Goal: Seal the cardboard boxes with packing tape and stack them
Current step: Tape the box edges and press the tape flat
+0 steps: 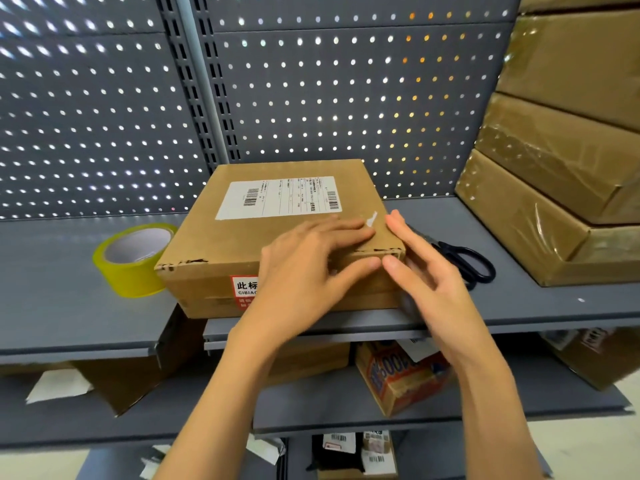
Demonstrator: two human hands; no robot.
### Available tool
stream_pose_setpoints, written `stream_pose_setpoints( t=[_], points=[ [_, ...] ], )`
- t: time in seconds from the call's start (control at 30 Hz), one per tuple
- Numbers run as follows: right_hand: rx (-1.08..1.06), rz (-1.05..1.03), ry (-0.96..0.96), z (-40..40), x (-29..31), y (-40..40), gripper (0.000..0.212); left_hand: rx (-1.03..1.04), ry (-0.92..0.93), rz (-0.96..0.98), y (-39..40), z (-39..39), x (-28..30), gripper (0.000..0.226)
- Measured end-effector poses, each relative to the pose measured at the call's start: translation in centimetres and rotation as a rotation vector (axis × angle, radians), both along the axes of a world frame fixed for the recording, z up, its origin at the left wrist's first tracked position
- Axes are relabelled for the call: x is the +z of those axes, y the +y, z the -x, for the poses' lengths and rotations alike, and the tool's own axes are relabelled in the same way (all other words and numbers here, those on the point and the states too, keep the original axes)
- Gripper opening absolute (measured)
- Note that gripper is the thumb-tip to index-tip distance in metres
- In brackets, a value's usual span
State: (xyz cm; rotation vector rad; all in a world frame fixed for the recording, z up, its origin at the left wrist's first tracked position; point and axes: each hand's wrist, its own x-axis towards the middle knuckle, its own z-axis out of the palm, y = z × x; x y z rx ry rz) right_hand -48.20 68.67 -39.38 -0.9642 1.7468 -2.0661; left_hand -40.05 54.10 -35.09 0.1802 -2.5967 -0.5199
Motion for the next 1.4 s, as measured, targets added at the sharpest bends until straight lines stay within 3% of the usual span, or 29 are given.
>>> stream_pose_setpoints(
  t=[0.1, 0.4, 1.4],
  points=[
    [-0.055, -0.047, 0.104, 0.0, 0.2, 0.5, 0.048, 0.012, 0.023, -0.010, 0.0, 0.1, -0.2, 0.036],
    [-0.167, -0.159, 0.243, 0.4, 0.4, 0.7, 0.035, 0.040, 0.132, -0.007, 0.6, 0.4, -0.9, 0.033],
    [-0.096, -0.388, 0.273, 3.3, 4.1, 1.6, 0.048, 0.052, 0.159, -0.079, 0.9, 0.4, -0.9, 0.022]
  ],
)
